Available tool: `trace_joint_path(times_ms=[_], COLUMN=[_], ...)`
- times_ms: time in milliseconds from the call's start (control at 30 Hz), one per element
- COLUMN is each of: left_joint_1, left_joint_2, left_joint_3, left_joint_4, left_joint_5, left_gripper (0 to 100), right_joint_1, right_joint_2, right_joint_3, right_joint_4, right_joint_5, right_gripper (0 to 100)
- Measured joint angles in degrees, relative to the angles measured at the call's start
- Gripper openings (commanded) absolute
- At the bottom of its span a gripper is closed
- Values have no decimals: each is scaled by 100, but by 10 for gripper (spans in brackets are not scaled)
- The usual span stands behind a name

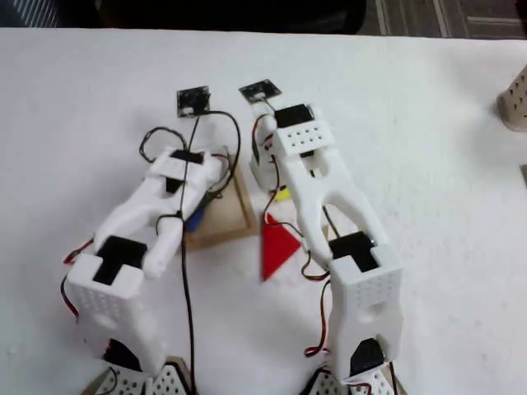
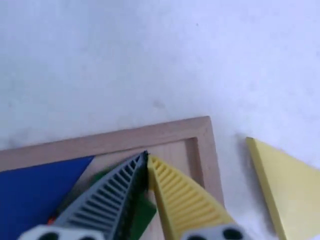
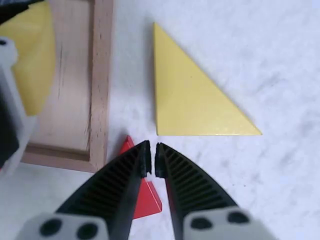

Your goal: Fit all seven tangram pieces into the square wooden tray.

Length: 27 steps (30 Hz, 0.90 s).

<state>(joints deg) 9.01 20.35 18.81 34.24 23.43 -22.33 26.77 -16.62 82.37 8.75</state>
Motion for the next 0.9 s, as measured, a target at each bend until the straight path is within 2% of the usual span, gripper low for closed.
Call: trace_joint_path(times_ms=[300, 633, 800, 900], left_joint_1=[-343, -352, -281, -44], left_joint_2=[-79, -1582, -2031, -2330], left_joint_3=[-26, 1442, 2295, 2523], left_joint_4=[18, 35, 44, 369], left_joint_5=[18, 9, -712, -923], left_gripper=[23, 24, 24, 24], right_joint_1=[0, -114, -167, -149], right_joint_2=[0, 9, 9, 9], right_joint_3=[0, 18, 18, 18], right_joint_4=[0, 0, 0, 0], right_joint_5=[0, 0, 0, 0], right_gripper=[18, 18, 18, 18])
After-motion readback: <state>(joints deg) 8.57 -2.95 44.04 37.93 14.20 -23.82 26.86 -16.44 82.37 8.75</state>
